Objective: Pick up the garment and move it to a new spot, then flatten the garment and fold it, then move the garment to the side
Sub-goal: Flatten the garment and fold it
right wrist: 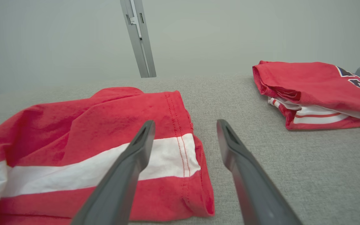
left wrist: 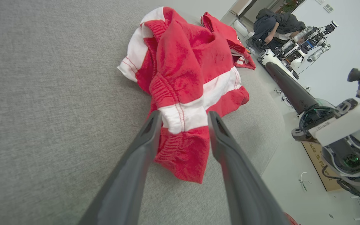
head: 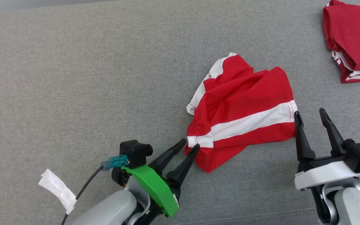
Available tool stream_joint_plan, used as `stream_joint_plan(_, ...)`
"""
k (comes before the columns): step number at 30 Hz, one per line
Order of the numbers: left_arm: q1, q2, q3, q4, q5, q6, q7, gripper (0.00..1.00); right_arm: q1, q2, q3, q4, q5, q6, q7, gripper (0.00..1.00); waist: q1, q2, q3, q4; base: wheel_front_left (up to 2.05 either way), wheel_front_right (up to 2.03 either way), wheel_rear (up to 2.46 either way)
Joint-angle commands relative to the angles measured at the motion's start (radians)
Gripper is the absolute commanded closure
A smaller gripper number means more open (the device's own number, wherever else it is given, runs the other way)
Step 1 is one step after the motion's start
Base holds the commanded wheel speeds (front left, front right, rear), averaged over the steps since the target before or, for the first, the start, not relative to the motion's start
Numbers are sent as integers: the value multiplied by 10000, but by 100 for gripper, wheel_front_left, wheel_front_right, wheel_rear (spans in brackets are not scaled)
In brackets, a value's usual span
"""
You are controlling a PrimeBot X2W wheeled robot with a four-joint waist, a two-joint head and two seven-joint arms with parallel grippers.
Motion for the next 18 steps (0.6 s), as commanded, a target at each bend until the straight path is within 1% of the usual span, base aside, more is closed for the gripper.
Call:
stream_joint_plan(1, -4, 109, -43, 66, -25, 133, 131, 39, 44, -18, 46, 26, -47, 0, -1, 0, 0, 0, -21, -66, 0, 0, 0)
stream_joint_plan(2, 12, 119, -31, 107, -76, 273, 240, 38, 9, -26, 59, 14, -31, 0, -1, 0, 0, 0, -12, -106, 0, 0, 0)
stream_joint_plan(5, -27, 147, 10, 149, -52, 486, 308, 27, -25, -39, 54, -49, 4, 0, -1, 0, 0, 0, 31, -194, 0, 0, 0)
stream_joint_plan(6, -42, 148, 20, 158, -71, 497, 309, 26, -9, -42, 39, -64, 15, 0, -1, 0, 0, 0, 49, -221, 0, 0, 0)
stream_joint_plan(7, -58, 143, 29, 167, -92, 500, 329, 29, 11, -50, 26, -71, 21, 0, -1, 0, 0, 0, 63, -238, 0, 0, 0)
stream_joint_plan(8, -90, 124, 43, 180, -108, 477, 339, 34, 25, -64, 18, -76, 31, 0, -1, 0, 0, 0, 82, -259, 0, 0, 0)
stream_joint_plan(9, -125, 107, 61, 197, -121, 461, 326, 46, 32, -66, 18, -80, 37, 0, -1, 0, 0, 0, 93, -276, 0, 0, 0)
stream_joint_plan(11, -220, 100, 66, 226, -39, 426, 270, 84, 49, -48, 23, -97, 20, 0, -1, 0, 0, 0, 112, -309, 0, 0, 0)
stream_joint_plan(12, -254, 75, 129, 213, -28, 434, 206, 100, 47, -63, 15, -90, 27, 0, -1, 0, 0, 0, 120, -328, 0, 0, 0)
stream_joint_plan(15, -243, 174, 210, 93, -13, 390, 110, 100, 45, -110, -3, -57, 49, 0, -1, 0, 0, 0, 110, -335, 0, 0, 0)
stream_joint_plan(18, -125, 410, 333, -128, 16, 421, -25, 100, 35, -192, 171, 39, 176, 0, -1, 0, 0, 0, 72, -270, 0, 0, 0)
